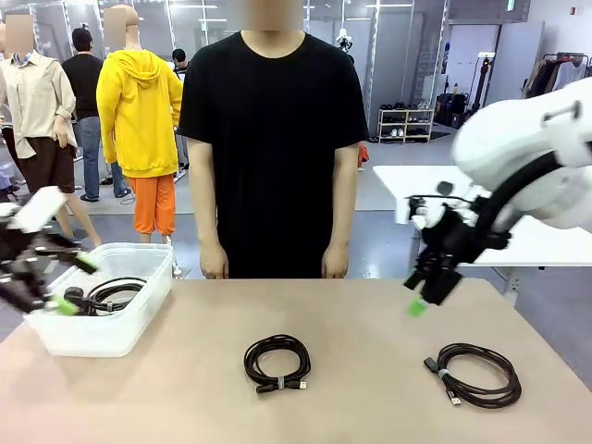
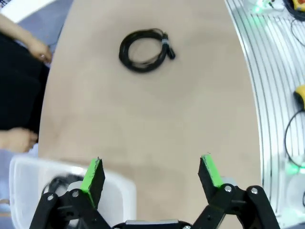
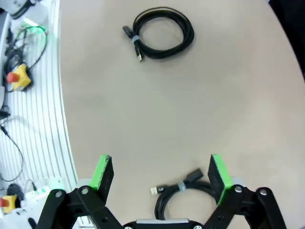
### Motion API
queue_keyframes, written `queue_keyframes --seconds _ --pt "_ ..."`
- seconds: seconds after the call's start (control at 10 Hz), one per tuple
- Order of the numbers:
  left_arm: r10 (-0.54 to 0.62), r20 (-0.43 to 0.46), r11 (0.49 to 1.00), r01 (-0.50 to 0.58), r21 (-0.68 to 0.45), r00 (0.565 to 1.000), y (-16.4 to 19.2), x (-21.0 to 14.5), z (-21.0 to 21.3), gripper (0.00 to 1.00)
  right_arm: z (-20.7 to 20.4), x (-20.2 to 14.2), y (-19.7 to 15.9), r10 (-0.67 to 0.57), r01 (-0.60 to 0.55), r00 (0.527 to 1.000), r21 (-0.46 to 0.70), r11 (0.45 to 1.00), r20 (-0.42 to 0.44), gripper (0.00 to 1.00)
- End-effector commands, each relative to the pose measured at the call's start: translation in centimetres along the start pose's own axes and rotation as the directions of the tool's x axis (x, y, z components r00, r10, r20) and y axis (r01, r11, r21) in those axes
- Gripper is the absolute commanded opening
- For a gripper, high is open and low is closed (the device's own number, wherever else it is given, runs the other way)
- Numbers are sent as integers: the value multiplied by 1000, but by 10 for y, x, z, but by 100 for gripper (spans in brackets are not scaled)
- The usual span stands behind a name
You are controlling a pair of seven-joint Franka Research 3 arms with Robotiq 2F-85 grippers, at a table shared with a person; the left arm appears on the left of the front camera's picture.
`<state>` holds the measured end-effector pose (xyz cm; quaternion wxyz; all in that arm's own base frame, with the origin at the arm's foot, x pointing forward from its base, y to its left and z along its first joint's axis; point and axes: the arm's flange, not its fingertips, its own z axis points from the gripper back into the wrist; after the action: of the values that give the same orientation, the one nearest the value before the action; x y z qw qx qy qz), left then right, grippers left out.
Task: Organize and store the cables.
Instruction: Place the USB Extension Cable into the Organizing box.
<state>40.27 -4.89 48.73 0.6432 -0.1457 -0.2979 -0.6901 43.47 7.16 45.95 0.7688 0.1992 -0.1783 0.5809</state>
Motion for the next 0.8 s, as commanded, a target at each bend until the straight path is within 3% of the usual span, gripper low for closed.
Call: queue_keyframes --seconds 0.0,0.1,0.2,0.3,0.4,0.7 --pt "30 -68 999 -32 -38 997 33 35 -37 100 20 -37 -2 81 -83 995 32 996 52 100" --pt "20 -76 996 -26 -89 997 32 47 -46 100 35 -59 0 98 -103 992 62 993 79 100" --pt "6 -25 1000 -6 -27 1000 11 35 -30 100 47 -81 -4 132 -138 985 53 989 114 100" --pt "-14 -37 998 12 -61 999 12 40 -44 100 60 -103 -7 115 -123 976 31 992 183 100" --pt "-33 -57 996 28 -90 998 19 48 -66 100 75 -132 -11 121 -124 961 -2 992 248 100" --pt "-24 -180 986 -6 -167 983 20 69 -99 100 89 -179 2 155 -158 929 -20 987 336 100"
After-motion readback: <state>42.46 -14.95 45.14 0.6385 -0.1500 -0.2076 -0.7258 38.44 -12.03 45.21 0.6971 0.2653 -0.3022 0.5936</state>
